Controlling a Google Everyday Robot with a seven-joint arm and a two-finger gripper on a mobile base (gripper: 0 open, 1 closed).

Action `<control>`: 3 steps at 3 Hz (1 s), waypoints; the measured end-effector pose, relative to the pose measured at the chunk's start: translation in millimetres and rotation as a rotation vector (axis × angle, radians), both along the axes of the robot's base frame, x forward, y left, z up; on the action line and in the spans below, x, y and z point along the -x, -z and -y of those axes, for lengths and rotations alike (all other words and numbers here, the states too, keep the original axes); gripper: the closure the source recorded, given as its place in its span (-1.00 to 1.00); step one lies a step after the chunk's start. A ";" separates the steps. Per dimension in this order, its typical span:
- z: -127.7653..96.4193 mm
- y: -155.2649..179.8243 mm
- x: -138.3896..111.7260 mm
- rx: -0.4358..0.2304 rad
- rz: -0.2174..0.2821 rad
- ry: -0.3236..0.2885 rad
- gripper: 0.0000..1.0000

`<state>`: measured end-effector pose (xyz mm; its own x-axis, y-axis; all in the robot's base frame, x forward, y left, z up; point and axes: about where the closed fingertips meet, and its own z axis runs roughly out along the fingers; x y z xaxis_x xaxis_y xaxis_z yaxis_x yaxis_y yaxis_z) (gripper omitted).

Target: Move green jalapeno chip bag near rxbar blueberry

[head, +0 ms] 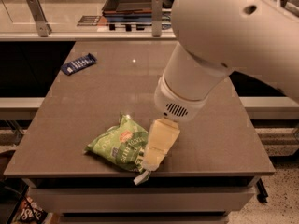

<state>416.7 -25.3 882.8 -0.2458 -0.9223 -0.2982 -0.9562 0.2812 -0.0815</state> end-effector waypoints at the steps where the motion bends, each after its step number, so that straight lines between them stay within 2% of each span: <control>1: -16.6 9.3 14.8 0.017 -0.017 0.001 -1.00; 2: -31.4 16.7 24.1 0.041 -0.016 0.017 -1.00; 3: -39.0 24.4 18.8 0.076 0.016 0.042 -1.00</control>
Offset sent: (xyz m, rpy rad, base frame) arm -0.0329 0.0463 -0.0283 -0.0666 0.0237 -0.0442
